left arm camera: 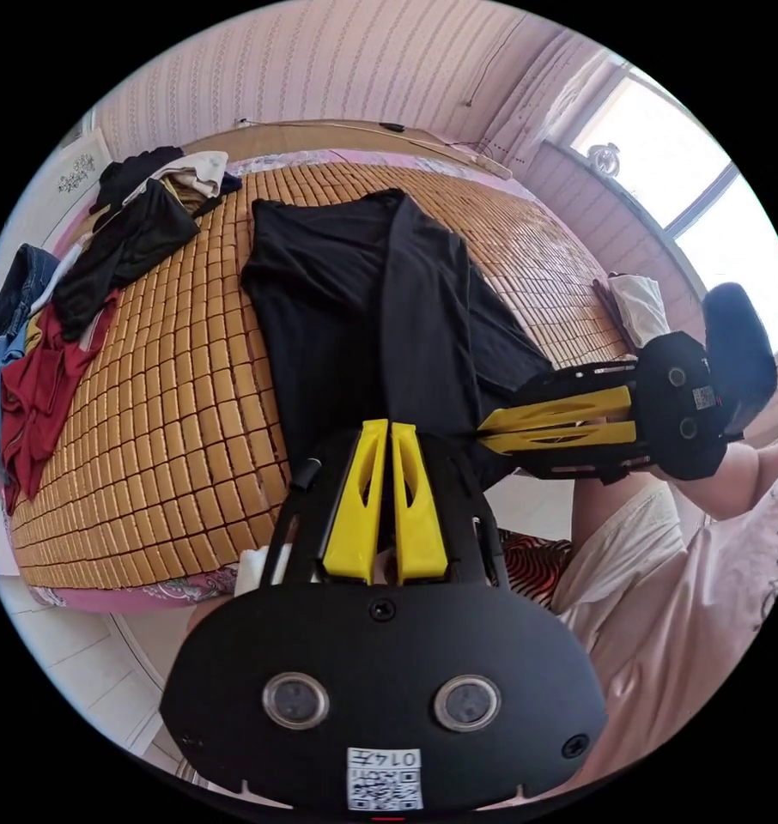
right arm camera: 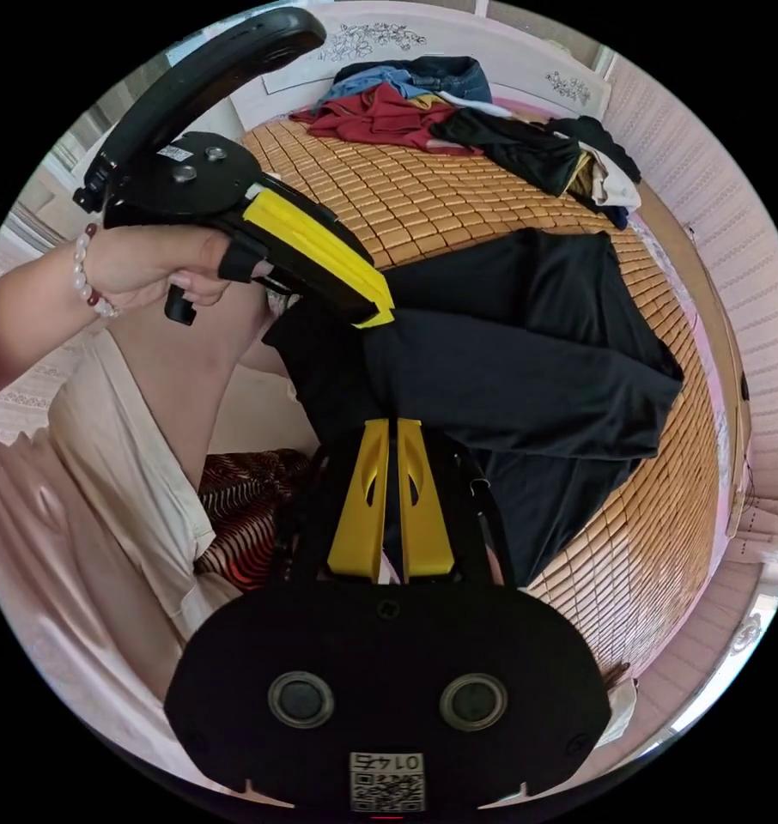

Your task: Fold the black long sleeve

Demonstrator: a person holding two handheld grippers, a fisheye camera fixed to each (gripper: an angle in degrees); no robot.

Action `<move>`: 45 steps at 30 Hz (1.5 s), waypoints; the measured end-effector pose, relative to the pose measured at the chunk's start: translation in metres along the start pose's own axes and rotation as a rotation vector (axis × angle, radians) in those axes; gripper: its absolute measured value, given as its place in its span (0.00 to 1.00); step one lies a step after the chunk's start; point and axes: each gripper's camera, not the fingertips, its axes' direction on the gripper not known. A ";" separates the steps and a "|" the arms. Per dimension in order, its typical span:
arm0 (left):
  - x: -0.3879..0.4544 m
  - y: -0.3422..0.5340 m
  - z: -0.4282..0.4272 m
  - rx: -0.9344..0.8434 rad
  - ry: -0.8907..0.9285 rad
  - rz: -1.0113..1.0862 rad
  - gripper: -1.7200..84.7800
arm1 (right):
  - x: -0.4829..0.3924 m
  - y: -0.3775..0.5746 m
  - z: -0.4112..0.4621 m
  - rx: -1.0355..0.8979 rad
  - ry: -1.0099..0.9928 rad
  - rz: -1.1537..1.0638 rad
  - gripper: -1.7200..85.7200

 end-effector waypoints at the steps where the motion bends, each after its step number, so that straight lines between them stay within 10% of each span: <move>1: -0.006 0.000 -0.004 -0.006 0.001 -0.004 0.01 | -0.005 -0.005 -0.009 0.018 0.018 -0.036 0.03; 16: -0.097 -0.008 -0.012 -0.069 -0.082 0.006 0.04 | 0.111 -0.010 -0.026 0.036 -0.408 0.093 0.09; 29: -0.218 -0.219 0.032 0.140 0.055 -0.174 0.11 | 0.430 -0.025 -0.010 0.196 -0.146 0.761 0.17; 45: -0.233 -0.243 0.026 0.188 0.092 -0.149 0.01 | 0.474 0.001 -0.061 0.353 -0.247 0.801 0.03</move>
